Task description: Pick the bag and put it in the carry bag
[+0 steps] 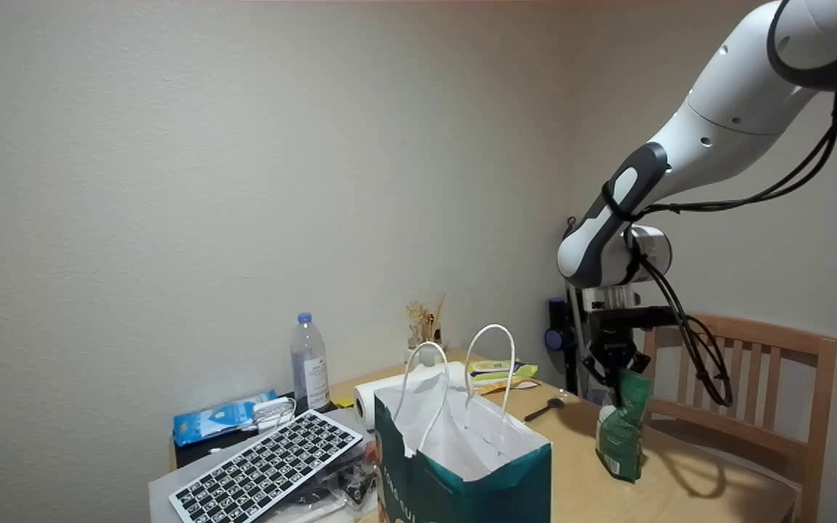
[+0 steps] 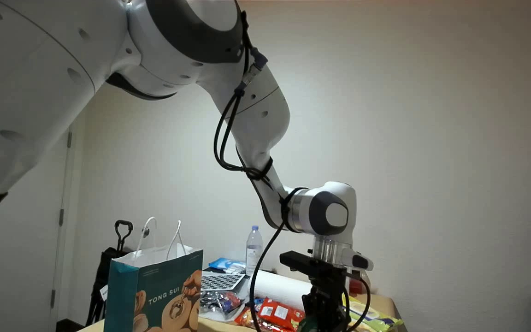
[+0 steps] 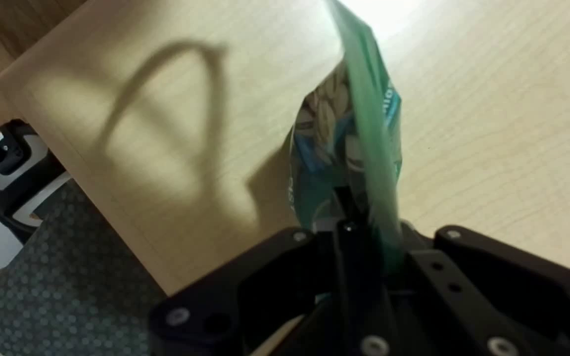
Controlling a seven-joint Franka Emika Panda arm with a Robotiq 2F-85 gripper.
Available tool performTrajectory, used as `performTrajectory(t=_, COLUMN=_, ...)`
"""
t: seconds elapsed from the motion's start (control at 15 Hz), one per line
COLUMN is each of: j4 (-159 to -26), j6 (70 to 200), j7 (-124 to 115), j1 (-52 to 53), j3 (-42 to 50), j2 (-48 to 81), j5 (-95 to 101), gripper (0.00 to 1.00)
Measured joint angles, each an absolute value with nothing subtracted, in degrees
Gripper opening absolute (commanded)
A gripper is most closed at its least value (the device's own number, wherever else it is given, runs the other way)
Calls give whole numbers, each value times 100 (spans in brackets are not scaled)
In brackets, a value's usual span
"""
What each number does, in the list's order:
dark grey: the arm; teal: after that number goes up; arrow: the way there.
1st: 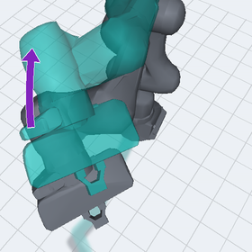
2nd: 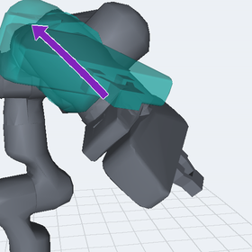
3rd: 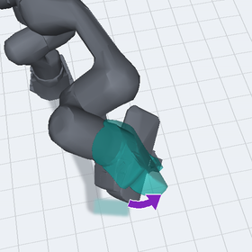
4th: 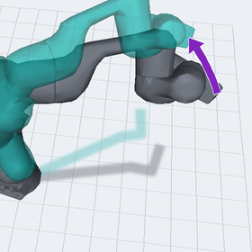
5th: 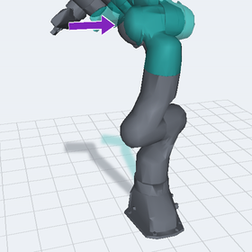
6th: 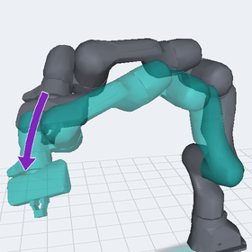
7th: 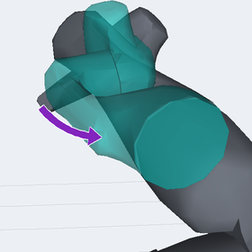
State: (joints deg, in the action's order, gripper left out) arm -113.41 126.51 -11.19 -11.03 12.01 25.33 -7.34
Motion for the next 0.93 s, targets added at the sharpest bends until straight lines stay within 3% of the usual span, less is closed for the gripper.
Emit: performTrajectory(t=0.93, j4=-12474, j6=12627, j7=-995, j1=-197, j3=630, j2=49, j5=904, gripper=1)
